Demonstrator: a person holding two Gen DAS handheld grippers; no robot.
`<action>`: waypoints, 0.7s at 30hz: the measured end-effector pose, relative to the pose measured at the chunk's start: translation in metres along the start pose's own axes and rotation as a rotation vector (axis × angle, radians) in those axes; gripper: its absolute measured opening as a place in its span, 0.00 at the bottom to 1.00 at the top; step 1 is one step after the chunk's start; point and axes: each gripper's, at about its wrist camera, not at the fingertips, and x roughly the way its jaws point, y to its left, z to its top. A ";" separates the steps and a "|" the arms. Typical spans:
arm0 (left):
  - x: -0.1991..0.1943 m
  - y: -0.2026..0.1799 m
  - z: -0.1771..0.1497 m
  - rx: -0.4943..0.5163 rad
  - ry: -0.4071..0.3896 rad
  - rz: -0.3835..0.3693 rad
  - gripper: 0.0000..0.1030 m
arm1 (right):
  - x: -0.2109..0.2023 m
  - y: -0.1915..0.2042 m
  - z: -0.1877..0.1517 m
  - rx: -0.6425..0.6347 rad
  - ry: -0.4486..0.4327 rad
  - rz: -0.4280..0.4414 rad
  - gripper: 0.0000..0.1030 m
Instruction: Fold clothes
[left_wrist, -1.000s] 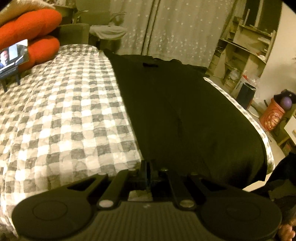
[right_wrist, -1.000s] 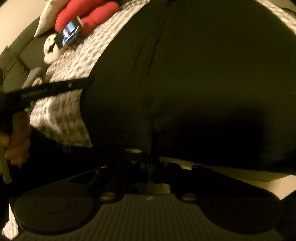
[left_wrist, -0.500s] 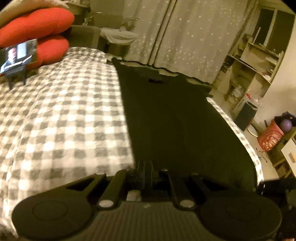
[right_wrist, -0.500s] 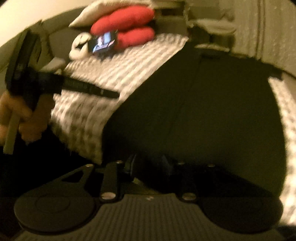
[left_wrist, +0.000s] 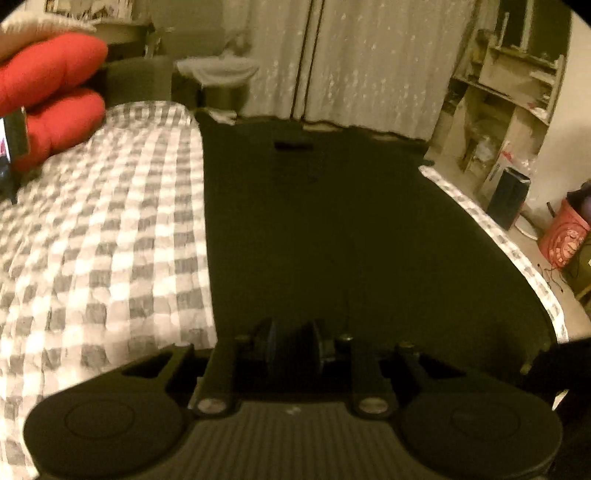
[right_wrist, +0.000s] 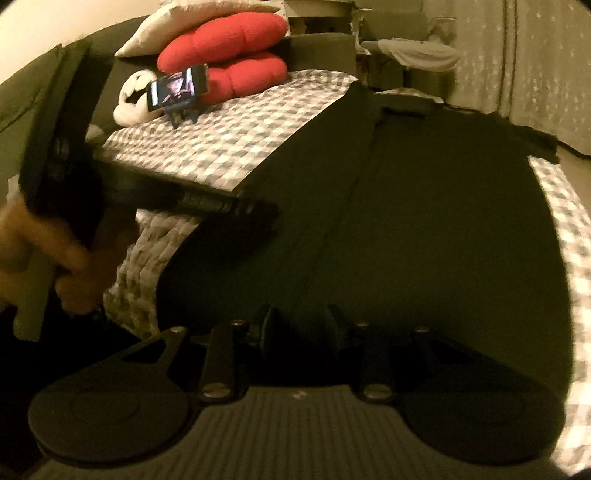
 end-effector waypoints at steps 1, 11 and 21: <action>0.000 0.000 0.001 -0.006 0.001 0.002 0.21 | -0.003 -0.003 0.002 0.004 -0.013 -0.013 0.34; 0.005 0.002 0.012 -0.041 0.012 0.037 0.21 | 0.014 -0.038 0.016 0.106 -0.019 -0.085 0.35; 0.032 0.006 0.039 -0.052 0.026 0.083 0.21 | 0.031 -0.060 0.040 0.107 -0.007 -0.113 0.40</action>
